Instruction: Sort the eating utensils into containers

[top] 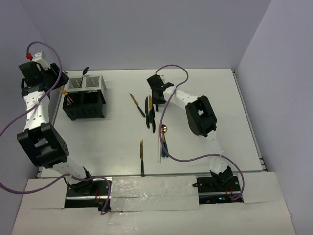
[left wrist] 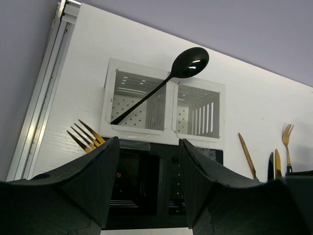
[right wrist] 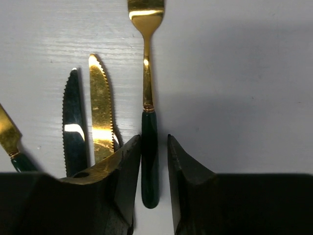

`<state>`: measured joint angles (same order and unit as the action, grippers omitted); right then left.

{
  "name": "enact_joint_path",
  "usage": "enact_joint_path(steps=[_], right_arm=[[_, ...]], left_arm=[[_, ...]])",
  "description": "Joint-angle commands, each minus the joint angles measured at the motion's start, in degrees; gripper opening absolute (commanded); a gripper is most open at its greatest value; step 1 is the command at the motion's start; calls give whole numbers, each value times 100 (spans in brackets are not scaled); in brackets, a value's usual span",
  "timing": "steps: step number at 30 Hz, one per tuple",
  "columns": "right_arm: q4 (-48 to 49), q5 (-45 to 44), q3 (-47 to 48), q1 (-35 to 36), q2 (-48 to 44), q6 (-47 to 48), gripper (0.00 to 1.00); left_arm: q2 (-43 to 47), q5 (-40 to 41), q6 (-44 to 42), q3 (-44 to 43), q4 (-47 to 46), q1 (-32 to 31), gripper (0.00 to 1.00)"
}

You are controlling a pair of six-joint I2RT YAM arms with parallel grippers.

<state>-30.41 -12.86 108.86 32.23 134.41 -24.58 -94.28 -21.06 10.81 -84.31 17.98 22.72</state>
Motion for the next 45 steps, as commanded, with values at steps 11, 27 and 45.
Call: enact_joint_path(steps=[11,27,45], right_arm=[[-290,20,-813,-217,-468,155,13],[3372,-261,-3221,81,-3920,1121,0],[4096,733,-2536,1180,-4010,1157,0]], left_arm=[[120,-373,238,-761,144,-127,59],[182,-1962,-528,-1597,1647,-1594,58],[-196,-2483,835,-1774,1033,-3555,64]])
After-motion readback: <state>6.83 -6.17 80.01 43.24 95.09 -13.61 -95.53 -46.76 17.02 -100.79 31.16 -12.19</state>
